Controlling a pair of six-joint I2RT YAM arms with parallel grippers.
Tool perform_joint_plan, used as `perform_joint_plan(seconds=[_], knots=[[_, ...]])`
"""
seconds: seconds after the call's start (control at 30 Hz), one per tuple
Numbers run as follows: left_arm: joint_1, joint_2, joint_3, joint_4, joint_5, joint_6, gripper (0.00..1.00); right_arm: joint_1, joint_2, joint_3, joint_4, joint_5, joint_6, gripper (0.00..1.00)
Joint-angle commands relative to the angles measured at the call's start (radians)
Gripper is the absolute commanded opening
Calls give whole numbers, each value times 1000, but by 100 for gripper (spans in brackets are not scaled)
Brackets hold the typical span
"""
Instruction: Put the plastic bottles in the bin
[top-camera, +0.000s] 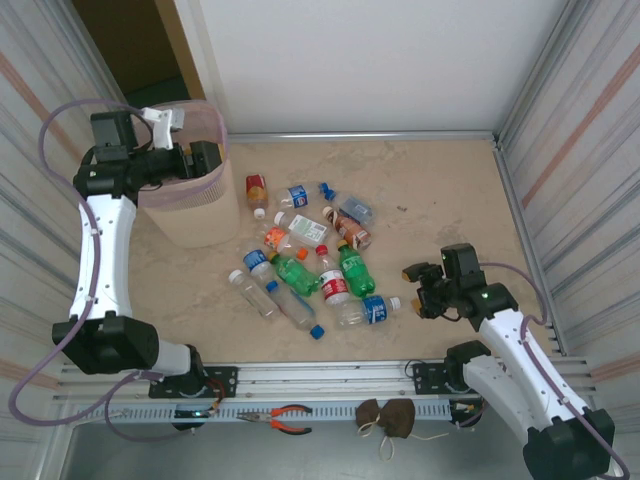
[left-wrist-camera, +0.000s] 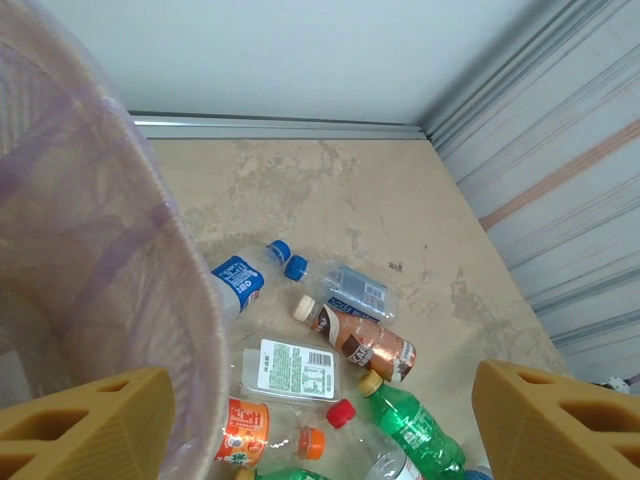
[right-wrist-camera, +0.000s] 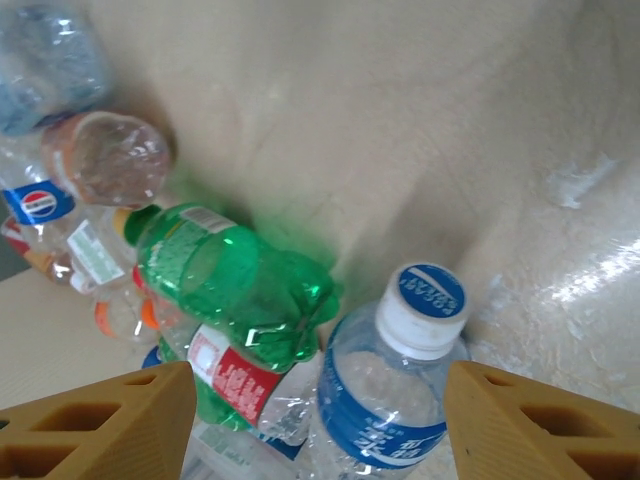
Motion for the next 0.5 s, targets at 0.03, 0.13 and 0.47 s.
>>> perform_joint_plan(seconds=[0.03, 0.13, 0.47], knots=[[-21, -45, -27, 43, 22, -28, 78, 12, 12, -45, 36, -16, 90, 63], [-27, -50, -41, 53, 22, -37, 79, 15, 49, -85, 93, -50, 104, 62], [-42, -46, -35, 59, 18, -42, 79, 34, 190, -142, 252, -98, 116, 59]])
